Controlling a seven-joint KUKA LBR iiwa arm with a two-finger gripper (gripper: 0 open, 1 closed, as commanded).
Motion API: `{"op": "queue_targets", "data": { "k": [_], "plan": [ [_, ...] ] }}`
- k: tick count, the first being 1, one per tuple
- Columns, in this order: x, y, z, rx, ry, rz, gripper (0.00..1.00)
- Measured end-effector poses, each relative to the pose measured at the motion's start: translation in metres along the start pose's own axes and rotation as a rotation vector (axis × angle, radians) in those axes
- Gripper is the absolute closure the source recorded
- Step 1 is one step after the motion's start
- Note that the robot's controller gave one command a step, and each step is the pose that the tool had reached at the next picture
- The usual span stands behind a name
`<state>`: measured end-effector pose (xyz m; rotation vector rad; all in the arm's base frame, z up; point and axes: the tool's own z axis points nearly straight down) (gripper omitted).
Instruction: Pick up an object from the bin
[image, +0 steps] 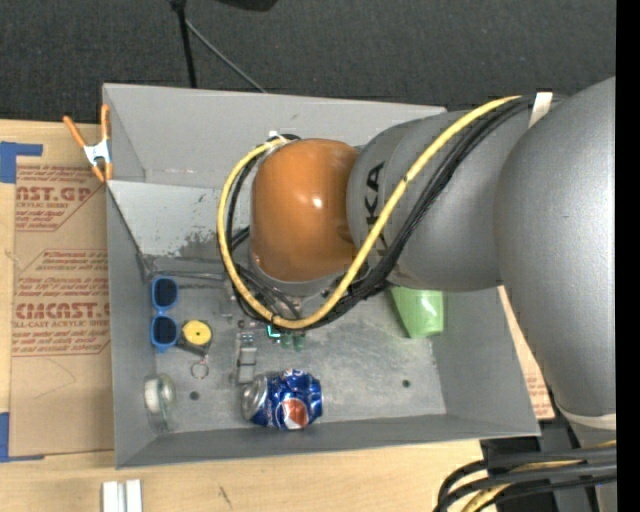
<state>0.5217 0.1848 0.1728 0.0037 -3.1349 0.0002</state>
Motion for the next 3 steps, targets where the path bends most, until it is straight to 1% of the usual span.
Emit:
{"op": "queue_targets", "data": {
  "k": [1, 2, 3],
  "plan": [
    [0.014, -0.123, 0.027, 0.003, -0.004, -0.056, 0.0],
    [0.037, -0.071, 0.095, -0.001, -0.008, -0.239, 0.0],
    [0.036, -0.073, 0.093, 0.0, -0.006, -0.237, 1.0]
  ]
}}
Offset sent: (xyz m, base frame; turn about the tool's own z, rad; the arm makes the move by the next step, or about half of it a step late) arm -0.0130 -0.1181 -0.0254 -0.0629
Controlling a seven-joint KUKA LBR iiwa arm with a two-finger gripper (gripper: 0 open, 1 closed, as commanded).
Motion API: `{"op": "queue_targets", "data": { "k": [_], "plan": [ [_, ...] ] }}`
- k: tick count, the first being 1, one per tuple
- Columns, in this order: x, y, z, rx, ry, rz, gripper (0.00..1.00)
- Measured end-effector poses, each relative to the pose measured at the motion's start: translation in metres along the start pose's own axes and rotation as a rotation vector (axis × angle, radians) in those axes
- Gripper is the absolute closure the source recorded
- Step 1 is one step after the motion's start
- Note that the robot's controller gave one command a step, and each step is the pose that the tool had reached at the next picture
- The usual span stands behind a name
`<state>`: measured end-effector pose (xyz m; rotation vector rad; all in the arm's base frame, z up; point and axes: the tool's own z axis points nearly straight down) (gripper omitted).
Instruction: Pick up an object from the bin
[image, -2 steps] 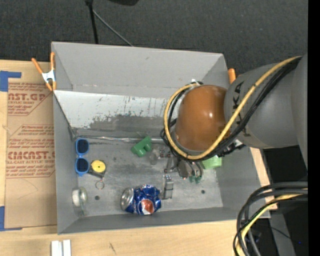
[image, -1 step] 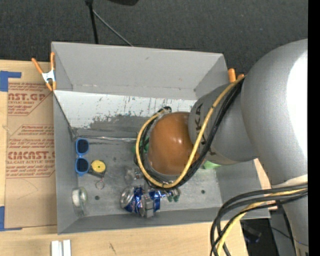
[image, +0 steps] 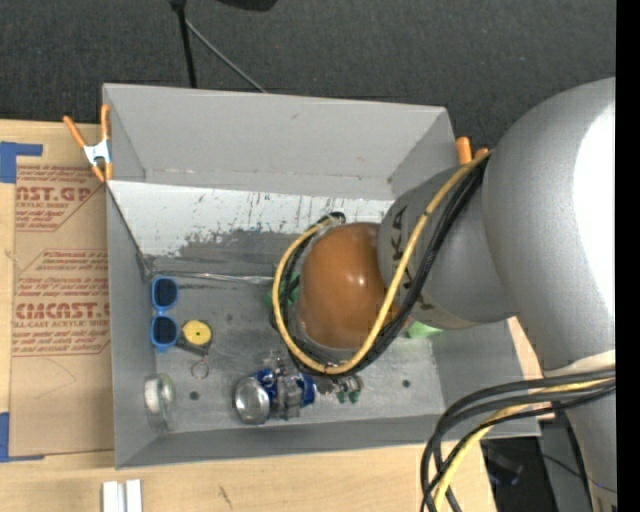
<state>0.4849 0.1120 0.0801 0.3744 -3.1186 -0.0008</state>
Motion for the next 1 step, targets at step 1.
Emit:
{"op": "queue_targets", "data": {
  "k": [1],
  "plan": [
    [-0.0017, -0.0087, -0.1935, 0.001, -0.011, -0.015, 1.0]
  ]
}}
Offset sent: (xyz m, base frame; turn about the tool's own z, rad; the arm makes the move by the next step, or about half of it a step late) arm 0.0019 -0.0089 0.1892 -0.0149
